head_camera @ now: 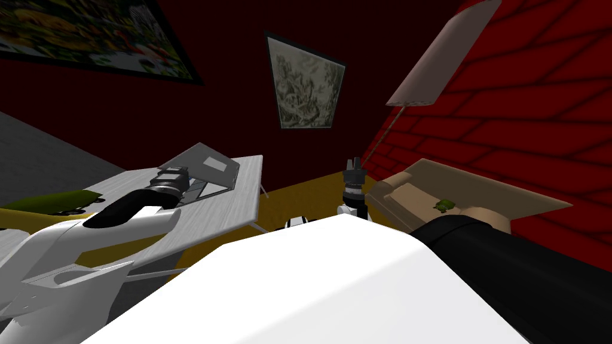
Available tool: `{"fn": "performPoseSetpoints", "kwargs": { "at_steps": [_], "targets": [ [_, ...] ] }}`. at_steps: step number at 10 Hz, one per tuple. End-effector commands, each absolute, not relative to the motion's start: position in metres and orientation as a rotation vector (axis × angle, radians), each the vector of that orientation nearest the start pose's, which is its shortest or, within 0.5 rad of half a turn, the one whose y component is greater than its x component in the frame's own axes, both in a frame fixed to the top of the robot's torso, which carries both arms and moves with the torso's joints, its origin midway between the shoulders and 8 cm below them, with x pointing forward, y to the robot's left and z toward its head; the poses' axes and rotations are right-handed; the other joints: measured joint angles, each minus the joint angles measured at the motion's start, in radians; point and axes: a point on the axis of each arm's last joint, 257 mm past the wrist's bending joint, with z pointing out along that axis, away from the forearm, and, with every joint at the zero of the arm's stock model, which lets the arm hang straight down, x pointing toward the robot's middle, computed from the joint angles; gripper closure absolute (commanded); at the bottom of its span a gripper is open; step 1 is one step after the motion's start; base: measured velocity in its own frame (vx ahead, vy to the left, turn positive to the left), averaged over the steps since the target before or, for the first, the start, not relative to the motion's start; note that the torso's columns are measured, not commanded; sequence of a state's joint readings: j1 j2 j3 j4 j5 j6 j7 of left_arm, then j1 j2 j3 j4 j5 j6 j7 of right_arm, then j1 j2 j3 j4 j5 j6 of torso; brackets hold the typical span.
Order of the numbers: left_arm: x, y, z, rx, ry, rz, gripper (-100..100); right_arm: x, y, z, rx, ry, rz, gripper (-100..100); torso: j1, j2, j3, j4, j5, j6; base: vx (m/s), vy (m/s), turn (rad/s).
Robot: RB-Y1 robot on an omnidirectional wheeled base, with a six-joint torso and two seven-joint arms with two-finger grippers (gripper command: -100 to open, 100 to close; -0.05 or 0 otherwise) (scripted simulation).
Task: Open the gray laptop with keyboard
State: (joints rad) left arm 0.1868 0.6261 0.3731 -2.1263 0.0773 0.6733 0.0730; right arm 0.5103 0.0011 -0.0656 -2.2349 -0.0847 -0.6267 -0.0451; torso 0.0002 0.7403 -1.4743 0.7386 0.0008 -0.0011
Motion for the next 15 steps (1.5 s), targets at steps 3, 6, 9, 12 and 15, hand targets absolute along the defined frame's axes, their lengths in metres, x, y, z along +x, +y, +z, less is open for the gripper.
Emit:
{"fn": "performPoseSetpoints", "kwargs": {
  "at_steps": [3, 6, 9, 12, 15],
  "targets": [
    [0.448, 0.519, -0.078, -1.267, 1.178, -0.638, 100, 0.323, -0.311, 0.026, 0.656, 0.489, 1.338, 0, -0.001, -0.001, -0.001, 0.0, -0.002, 0.0, -0.018, 0.056, -0.025],
    [0.445, 0.52, -0.085, -1.313, 1.157, -0.675, 100, 0.323, -0.312, 0.026, 0.656, 0.489, 1.338, 0, -0.001, -0.002, -0.001, 0.0, -0.002, 0.001, -0.012, 0.051, -0.023],
    [0.456, 0.51, -0.117, -1.466, 1.075, -0.837, 100, 0.323, -0.312, 0.026, 0.656, 0.489, 1.338, 0, 0.002, 0.0, -0.001, 0.0, 0.0, 0.001, -0.041, 0.088, 0.002],
    [0.455, 0.505, -0.111, -1.5, 1.051, -0.882, -100, 0.323, -0.312, 0.026, 0.656, 0.489, 1.338, 0, 0.002, -0.003, -0.002, -0.001, 0.0, 0.0, -0.027, 0.078, 0.005],
    [0.447, 0.502, -0.093, -1.498, 1.053, -0.884, -100, 0.323, -0.312, 0.026, 0.656, 0.489, 1.338, 0, -0.004, -0.004, -0.003, 0.0, -0.003, 0.002, 0.048, -0.005, 0.018]
  ]
}}
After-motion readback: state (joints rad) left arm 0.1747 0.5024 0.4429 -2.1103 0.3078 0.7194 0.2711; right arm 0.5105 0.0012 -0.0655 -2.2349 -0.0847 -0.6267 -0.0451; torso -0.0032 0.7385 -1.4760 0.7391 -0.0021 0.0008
